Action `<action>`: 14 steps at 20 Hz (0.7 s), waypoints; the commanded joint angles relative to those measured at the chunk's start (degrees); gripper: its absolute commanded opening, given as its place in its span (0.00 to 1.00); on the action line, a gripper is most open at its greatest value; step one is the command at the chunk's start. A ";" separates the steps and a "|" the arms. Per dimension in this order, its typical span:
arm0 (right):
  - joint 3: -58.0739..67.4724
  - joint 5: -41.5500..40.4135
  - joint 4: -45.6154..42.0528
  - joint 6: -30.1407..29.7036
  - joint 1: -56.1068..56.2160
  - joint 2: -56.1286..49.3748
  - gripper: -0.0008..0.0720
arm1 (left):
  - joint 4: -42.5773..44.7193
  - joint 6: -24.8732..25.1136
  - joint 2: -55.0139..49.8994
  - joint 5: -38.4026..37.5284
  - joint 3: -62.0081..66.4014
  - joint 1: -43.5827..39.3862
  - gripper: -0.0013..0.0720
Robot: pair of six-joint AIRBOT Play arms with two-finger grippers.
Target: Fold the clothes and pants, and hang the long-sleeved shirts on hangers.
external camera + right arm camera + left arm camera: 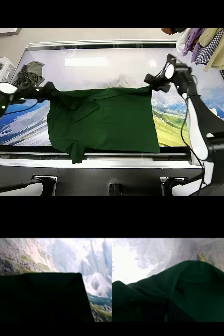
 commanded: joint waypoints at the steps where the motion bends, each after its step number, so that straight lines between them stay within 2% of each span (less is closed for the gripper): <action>1: 0.09 -3.15 4.85 -0.04 0.02 -3.96 0.18 | 0.13 0.42 -4.70 2.99 -0.07 -0.76 0.06; 2: 0.09 -2.32 5.09 -0.31 -0.13 -3.52 0.25 | 0.13 0.37 -4.57 2.86 -0.04 -0.28 0.15; 3: 0.09 -0.59 5.90 -2.32 -0.57 -2.60 0.39 | 0.11 0.33 -4.11 2.10 -0.02 0.52 0.30; 4: 0.15 1.53 8.02 -7.43 -1.46 -1.40 0.43 | 0.13 0.37 -3.28 0.46 -0.02 1.86 0.50; 5: 0.20 4.63 12.85 -17.57 -2.95 0.17 0.47 | 0.13 0.42 -2.14 -2.03 -0.02 3.58 0.67; 6: 0.20 9.18 17.42 -26.56 -4.79 1.79 0.48 | 0.20 1.57 -0.66 -5.49 -0.02 5.75 0.72; 8: 0.15 21.55 20.39 -38.60 -9.49 5.25 0.48 | 0.46 6.03 2.71 -13.79 -0.07 10.32 0.72; 9: -0.35 26.67 20.31 -42.38 -11.93 6.75 0.48 | 1.53 6.23 4.42 -17.59 -0.09 12.44 0.72; 11: -4.76 28.59 23.58 -44.13 -17.94 11.26 0.49 | 4.87 5.77 8.44 -23.61 -0.96 16.48 0.72; 12: -8.83 27.87 23.61 -44.50 -20.31 14.23 0.49 | 4.46 4.17 10.99 -22.99 -3.15 18.51 0.72; 14: -20.44 26.56 23.17 -45.09 -24.85 20.59 0.54 | 4.85 4.24 16.15 -21.90 -9.27 20.76 0.72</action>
